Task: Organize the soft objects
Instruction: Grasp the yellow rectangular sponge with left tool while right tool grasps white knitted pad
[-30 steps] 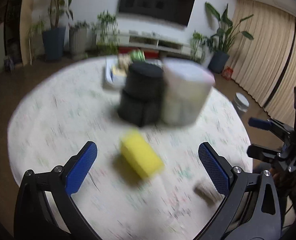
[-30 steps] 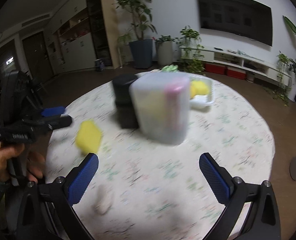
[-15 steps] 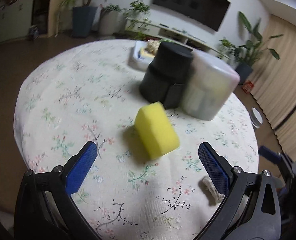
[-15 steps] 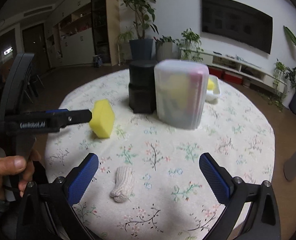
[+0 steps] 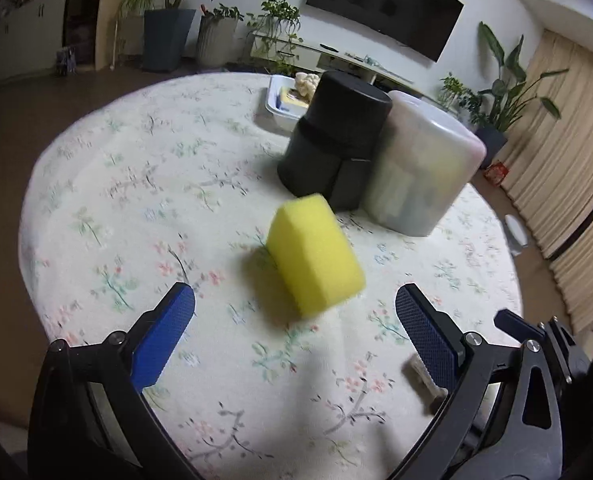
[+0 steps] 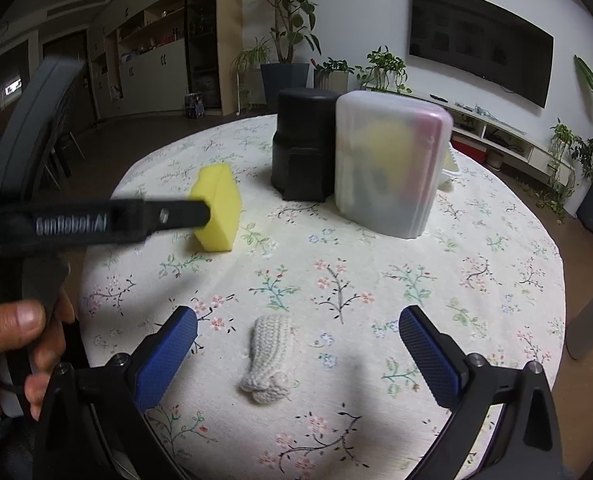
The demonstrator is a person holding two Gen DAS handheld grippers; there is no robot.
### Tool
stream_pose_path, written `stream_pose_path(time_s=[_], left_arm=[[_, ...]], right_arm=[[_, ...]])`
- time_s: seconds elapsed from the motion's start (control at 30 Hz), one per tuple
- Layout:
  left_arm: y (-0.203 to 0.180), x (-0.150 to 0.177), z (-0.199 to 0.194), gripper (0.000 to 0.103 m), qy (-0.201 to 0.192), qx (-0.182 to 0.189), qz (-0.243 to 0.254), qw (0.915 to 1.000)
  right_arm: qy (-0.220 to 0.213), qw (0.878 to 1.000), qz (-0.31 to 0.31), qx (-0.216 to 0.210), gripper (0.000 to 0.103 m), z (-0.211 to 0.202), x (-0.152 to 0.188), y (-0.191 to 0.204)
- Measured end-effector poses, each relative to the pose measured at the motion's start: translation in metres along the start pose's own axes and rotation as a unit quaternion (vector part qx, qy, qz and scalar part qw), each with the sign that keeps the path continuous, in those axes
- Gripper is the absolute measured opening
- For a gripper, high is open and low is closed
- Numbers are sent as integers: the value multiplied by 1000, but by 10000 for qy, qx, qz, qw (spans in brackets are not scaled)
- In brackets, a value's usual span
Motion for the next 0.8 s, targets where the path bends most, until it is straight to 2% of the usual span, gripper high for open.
stream_pose_path(time_s=[0.17, 0.33, 0.4, 0.57, 0.63, 0.8], left_arm=[[-6, -3, 13, 103, 146, -183, 178, 9996], [-2, -4, 26, 103, 269, -231, 106, 9993], [1, -2, 30, 103, 341, -241, 33, 9991], [5, 0, 38, 103, 423, -180, -54, 9989], [5, 0, 38, 103, 411, -269, 2, 9988], [9, -1, 43, 101, 435, -255, -95, 9987]], right_arm=[[87, 9998, -104, 134, 103, 7, 3, 9], [366, 9991, 82, 194, 101, 16, 6, 8], [408, 9989, 155, 154, 97, 17, 8, 7], [465, 9987, 117, 153, 96, 21, 9, 13], [496, 9986, 78, 182, 96, 23, 10, 16], [673, 9977, 67, 60, 81, 29, 15, 19]])
Point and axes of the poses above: each gripper's, at about its wrist camera, not at the fingertips, and z roughly the way its jaws point, y to its left, x to its underside, the point moved 5 cm from there along z, roughly the way its jaws point, and after that the axes turned 15 degrees about x, right-handed, at the moved point
